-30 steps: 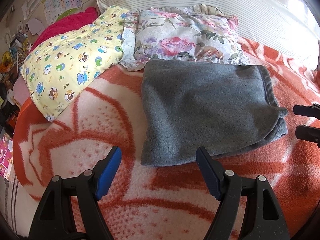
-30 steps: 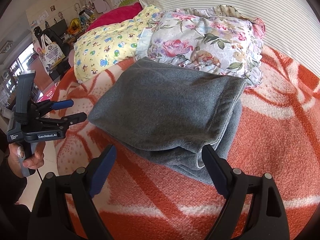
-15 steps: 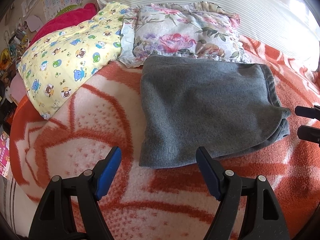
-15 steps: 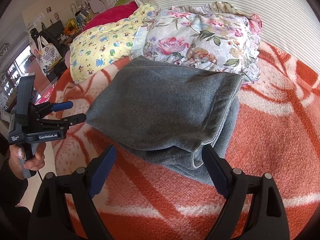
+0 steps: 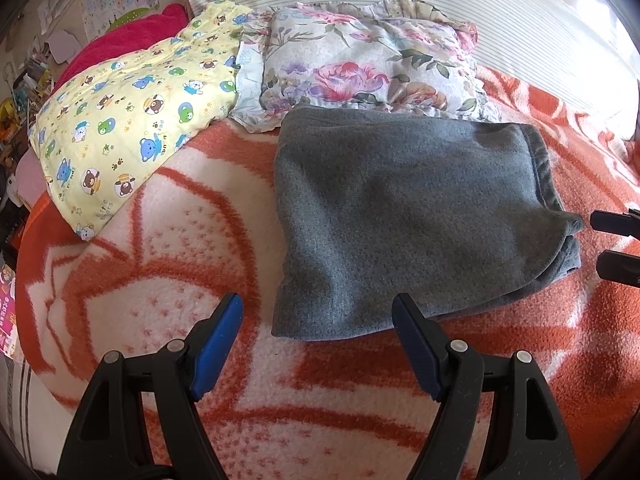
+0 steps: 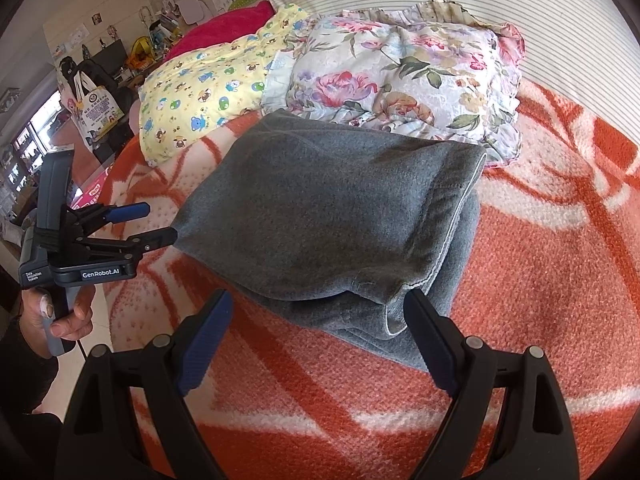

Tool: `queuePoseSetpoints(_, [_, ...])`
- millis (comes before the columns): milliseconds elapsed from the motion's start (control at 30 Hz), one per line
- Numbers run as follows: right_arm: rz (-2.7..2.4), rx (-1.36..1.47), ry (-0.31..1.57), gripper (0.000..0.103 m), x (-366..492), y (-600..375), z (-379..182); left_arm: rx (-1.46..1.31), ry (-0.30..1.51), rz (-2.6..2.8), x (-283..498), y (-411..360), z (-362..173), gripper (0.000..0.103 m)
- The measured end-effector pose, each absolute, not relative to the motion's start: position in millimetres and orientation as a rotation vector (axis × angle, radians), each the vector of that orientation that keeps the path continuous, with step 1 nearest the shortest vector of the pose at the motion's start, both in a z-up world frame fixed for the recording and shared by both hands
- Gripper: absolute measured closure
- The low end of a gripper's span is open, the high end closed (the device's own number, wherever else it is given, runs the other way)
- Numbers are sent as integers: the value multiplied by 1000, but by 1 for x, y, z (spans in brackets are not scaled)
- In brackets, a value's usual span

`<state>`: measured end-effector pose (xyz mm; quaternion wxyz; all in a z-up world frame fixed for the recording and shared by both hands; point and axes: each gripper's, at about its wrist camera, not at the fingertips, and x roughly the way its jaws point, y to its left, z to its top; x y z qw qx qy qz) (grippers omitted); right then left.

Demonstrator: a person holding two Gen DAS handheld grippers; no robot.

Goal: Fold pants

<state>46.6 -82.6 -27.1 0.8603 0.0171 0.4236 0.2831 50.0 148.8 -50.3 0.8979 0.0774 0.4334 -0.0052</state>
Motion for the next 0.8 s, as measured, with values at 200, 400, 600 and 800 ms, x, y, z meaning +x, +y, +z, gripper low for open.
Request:
queuePoseSetpoints(200, [590, 39, 896, 15, 47, -83, -29, 162, 902, -20, 51, 148, -51, 26])
queuePoseSetpoints(400, [588, 45, 896, 15, 49, -84, -30, 162, 903, -29, 52, 146, -51, 26])
queuePoseSetpoints(600, [581, 57, 899, 15, 50, -86, -30, 157, 906, -34, 53, 146, -51, 26])
queuePoseSetpoints(800, [578, 83, 898, 15, 51, -90, -30, 150, 907, -50, 56, 144, -49, 26])
